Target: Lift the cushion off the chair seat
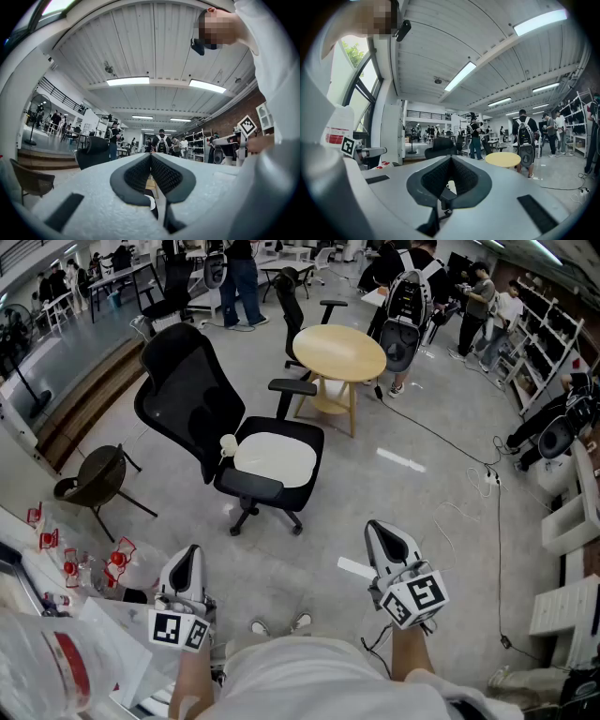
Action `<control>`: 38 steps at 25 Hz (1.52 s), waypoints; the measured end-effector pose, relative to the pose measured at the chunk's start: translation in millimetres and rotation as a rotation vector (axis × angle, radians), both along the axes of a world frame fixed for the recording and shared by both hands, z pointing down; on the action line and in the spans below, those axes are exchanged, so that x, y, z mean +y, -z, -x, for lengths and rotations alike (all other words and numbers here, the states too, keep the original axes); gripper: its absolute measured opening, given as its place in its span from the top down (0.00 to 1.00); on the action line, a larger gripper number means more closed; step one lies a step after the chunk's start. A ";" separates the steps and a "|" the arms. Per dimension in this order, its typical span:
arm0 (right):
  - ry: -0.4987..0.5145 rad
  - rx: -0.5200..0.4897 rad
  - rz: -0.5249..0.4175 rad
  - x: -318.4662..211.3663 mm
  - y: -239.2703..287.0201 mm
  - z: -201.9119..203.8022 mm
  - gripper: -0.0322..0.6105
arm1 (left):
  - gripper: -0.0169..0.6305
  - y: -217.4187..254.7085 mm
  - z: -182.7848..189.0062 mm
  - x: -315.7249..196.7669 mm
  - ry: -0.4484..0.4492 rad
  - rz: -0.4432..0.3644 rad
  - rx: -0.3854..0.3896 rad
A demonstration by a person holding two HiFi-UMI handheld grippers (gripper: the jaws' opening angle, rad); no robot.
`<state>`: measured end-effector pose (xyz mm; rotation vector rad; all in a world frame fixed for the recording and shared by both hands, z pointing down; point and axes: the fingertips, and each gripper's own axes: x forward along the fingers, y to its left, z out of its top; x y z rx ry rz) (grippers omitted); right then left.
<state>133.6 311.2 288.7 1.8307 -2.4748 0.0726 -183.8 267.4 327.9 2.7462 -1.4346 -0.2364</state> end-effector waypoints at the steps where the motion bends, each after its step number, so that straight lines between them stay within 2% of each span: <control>1: -0.001 0.001 0.002 -0.2 -0.6 -1.4 0.95 | 0.95 -0.5 -0.9 0.6 0.000 0.001 -0.001; 9: 0.025 0.004 0.026 -5.7 -10.4 0.1 0.95 | 0.95 -3.9 1.1 1.2 0.021 0.008 -0.002; 16: 0.199 -0.009 0.028 -9.4 -12.6 22.5 0.94 | 0.95 -8.0 -3.9 -5.3 0.025 0.021 0.000; 17: 0.212 0.005 0.031 -10.8 -12.4 22.5 0.88 | 0.95 -6.5 -6.9 -6.2 0.024 0.020 0.002; 18: 0.222 0.022 0.038 -13.0 -12.7 21.6 0.75 | 0.95 -5.0 -9.9 -7.2 0.023 0.017 0.004; 22: 0.222 0.063 0.039 -22.0 -8.6 7.2 0.54 | 0.95 -1.4 -19.9 -13.7 0.026 0.010 0.019; 25: 0.243 0.035 0.020 -27.2 -2.3 -5.4 0.26 | 0.95 -2.7 -29.1 -17.4 0.031 0.010 0.026; 27: 0.252 0.024 0.020 -29.5 -3.2 -14.3 0.18 | 0.95 -4.2 -36.2 -16.8 0.037 0.009 0.028; 31: 0.245 0.022 0.037 -38.6 -16.0 -25.4 0.16 | 0.95 -11.5 -41.5 -15.7 0.056 0.019 0.020; 38: 0.254 0.007 0.082 -67.2 -37.7 -29.2 0.16 | 0.95 -34.3 -34.9 -32.5 0.096 0.093 0.004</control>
